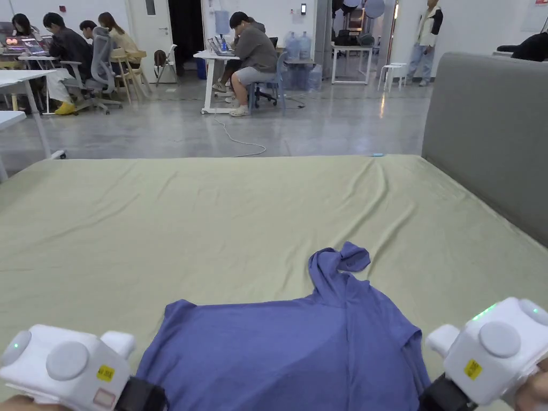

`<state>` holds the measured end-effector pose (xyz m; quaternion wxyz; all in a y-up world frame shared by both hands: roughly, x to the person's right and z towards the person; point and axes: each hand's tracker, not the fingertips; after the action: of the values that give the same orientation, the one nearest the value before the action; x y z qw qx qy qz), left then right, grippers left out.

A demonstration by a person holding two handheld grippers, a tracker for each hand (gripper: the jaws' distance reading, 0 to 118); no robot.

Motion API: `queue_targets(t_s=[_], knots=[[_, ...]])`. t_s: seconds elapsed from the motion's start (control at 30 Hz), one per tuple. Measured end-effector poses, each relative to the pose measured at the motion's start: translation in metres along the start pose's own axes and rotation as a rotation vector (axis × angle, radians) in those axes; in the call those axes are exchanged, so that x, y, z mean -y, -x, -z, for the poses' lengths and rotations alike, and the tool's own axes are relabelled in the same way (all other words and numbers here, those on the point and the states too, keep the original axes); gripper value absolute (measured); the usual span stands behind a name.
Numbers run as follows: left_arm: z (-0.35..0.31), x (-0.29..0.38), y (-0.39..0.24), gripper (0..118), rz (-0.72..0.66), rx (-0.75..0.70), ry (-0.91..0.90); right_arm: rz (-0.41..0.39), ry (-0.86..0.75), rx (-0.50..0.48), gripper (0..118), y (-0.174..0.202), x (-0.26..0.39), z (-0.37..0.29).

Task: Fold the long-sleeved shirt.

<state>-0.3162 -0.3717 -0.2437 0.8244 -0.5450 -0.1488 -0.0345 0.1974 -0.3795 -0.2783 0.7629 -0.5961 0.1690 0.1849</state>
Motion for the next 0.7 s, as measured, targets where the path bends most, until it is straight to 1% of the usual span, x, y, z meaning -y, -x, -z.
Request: queue_targets(t_s=[0.03, 0.07, 0.1, 0.13, 0.17, 0.2, 0.23, 0.27, 0.3, 0.37, 0.43, 0.47, 0.5, 0.53, 0.57, 0.6, 0.7], knots=[[-0.003, -0.012, 0.002, 118, -0.013, -0.012, -0.02, 0.027, -0.023, 0.016, 105, -0.005, -0.009, -0.005], [-0.002, -0.022, 0.004, 118, -0.026, -0.018, -0.038, 0.054, -0.04, 0.029, 103, -0.008, -0.019, -0.009], [-0.001, -0.036, 0.006, 110, -0.039, -0.029, -0.055, 0.087, -0.065, 0.039, 87, -0.013, -0.03, -0.01], [0.0, -0.045, 0.006, 110, -0.066, -0.056, -0.075, 0.128, -0.111, 0.047, 87, -0.018, -0.039, -0.01], [0.001, -0.054, 0.007, 103, -0.09, -0.09, -0.118, 0.164, -0.152, 0.05, 77, -0.023, -0.048, -0.01], [0.004, -0.064, 0.007, 76, -0.077, -0.109, -0.159, 0.2, -0.173, 0.046, 51, -0.027, -0.06, -0.004], [0.013, -0.073, 0.006, 0, -0.066, -0.142, -0.162, 0.168, -0.18, 0.077, 0, -0.031, -0.074, 0.001], [0.022, -0.08, 0.011, 0, -0.083, -0.181, -0.168, 0.195, -0.169, 0.036, 0, -0.034, -0.088, 0.005], [0.028, -0.089, 0.014, 0, -0.083, -0.13, -0.175, 0.184, -0.159, 0.029, 0, -0.037, -0.103, 0.009], [0.043, -0.108, 0.02, 0, -0.105, -0.077, -0.158, 0.187, -0.153, 0.029, 0, -0.04, -0.132, 0.017], [0.054, -0.119, 0.021, 0, -0.099, -0.085, -0.159, 0.182, -0.173, 0.046, 0, -0.05, -0.176, 0.023], [0.062, -0.125, 0.023, 0, -0.082, -0.092, -0.164, 0.189, -0.191, 0.059, 0, -0.062, -0.196, 0.03], [0.07, -0.132, 0.025, 0, -0.071, -0.097, -0.168, 0.218, -0.217, 0.085, 5, -0.072, -0.22, 0.036], [0.076, -0.144, 0.026, 0, -0.065, -0.096, -0.167, 0.244, -0.235, 0.092, 33, -0.082, -0.245, 0.043], [0.082, -0.148, 0.029, 0, -0.068, -0.095, -0.172, 0.271, -0.228, 0.088, 56, -0.091, -0.266, 0.051], [0.088, -0.152, 0.032, 0, -0.081, -0.089, -0.185, 0.306, -0.215, 0.075, 67, -0.107, -0.287, 0.061], [0.108, -0.171, 0.042, 0, -0.108, -0.045, -0.198, 0.369, -0.195, 0.077, 66, -0.139, -0.345, 0.098]])
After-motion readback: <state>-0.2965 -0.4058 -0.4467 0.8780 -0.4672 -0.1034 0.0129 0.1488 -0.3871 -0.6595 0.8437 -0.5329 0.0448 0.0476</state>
